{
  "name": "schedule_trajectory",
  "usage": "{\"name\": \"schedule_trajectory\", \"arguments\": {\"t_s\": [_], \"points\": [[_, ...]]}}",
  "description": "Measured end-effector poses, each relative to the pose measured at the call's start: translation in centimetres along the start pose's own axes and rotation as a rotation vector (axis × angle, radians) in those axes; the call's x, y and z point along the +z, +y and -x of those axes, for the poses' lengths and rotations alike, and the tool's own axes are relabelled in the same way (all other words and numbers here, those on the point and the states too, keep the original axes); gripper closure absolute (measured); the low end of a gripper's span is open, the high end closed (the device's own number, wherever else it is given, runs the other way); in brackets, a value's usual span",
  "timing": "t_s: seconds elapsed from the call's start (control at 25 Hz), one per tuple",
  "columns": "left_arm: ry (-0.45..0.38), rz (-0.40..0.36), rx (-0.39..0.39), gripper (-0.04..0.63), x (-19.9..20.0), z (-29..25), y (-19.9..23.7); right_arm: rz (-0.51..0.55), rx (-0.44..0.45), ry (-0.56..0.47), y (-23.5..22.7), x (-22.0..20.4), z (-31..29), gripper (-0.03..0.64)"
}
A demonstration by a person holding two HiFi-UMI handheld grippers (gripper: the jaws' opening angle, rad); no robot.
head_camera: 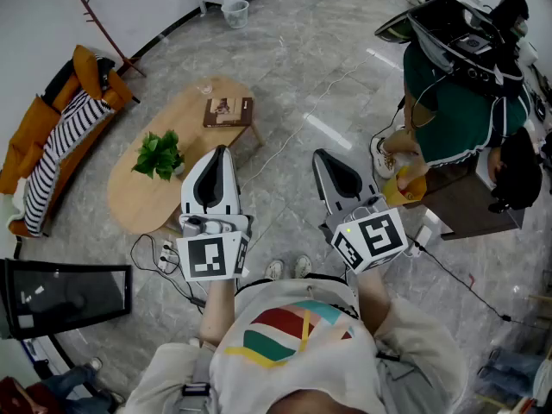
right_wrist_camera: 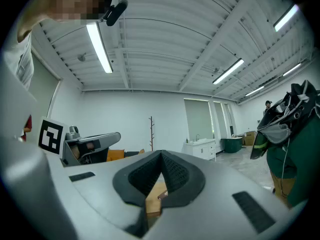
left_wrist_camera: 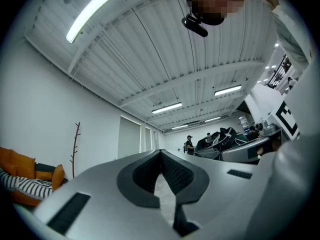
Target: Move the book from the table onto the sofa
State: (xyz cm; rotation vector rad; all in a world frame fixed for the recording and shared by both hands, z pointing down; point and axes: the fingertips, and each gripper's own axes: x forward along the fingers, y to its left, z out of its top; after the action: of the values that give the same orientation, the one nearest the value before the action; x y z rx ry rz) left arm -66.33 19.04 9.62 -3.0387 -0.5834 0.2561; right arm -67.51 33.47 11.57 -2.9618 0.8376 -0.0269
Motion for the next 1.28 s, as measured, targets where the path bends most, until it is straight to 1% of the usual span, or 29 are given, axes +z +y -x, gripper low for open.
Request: {"name": "schedule_trajectory", "arguments": {"t_s": [0.12,0.28,0.52,0.68,0.8,1.08,1.28], "points": [[-0.013,-0.006,0.013,0.589,-0.3,-0.6,0.8,0.000,-0.009,-0.008,-0.7,-0.3,-0.5,0.606],[-0.014,-0.015,0.040,0.589,-0.8,-0.4,1.3,-0.008,0.012,-0.006,-0.9,-1.0,-0.9,0.606],[-0.002,-0.026,0.076,0.589,-1.3,-0.2,0.9,-0.051,0.116,-0.021,-0.8,-1.5,-0.7,0.606],[0.005,-0.044,0.093,0.589,-2.0,0.0,-0.5,-0.129,0.187,-0.068,-1.8,-2.0,0.4,0.606],[0.019,-0.046,0.116,0.589,-2.3,0.4,-1.3,-0.176,0.227,-0.066,-2.6,-2.8,1.0,0.604],[0.047,-0.060,0.156,0.589,-3.1,0.3,-1.4,-0.226,0.274,-0.061,-3.6,-3.6,-0.2,0.604],[0.053,-0.053,0.177,0.589,-4.1,-1.8,0.8,-0.242,0.308,-0.022,-4.2,-4.3,-3.6,0.603]]}}
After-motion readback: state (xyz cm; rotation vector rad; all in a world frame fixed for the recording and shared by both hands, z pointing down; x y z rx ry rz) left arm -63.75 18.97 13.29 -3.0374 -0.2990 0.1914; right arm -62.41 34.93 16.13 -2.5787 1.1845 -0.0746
